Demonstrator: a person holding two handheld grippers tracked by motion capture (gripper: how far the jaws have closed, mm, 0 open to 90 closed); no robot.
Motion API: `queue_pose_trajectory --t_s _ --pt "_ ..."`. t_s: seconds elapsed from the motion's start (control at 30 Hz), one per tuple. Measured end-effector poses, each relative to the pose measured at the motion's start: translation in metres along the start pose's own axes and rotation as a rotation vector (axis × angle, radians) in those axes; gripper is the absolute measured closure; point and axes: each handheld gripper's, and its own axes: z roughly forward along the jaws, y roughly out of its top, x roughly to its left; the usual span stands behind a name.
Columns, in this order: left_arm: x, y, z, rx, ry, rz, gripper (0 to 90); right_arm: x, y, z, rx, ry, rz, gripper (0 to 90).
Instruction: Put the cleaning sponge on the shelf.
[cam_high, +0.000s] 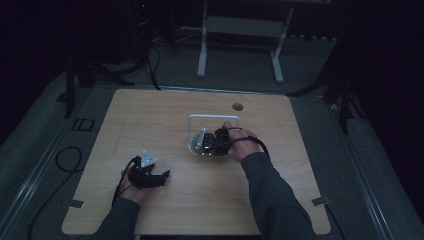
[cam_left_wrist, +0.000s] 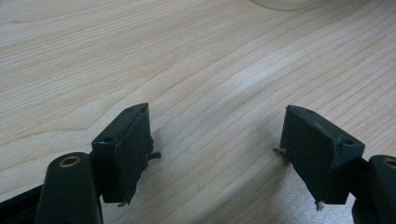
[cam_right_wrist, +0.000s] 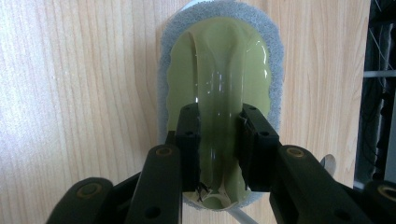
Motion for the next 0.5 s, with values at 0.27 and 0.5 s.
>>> queue_pose_trajectory --t_s 0.27,0.5 --pt "0.000 0.000 0.000 -0.001 0.000 -0.001 25.0 0.001 0.002 0.008 0.012 0.003 -0.012 71.7" --pt "0.000 0.000 0.000 -0.001 0.000 -0.001 25.1 0.001 0.003 0.014 -0.001 0.004 0.001 71.6"
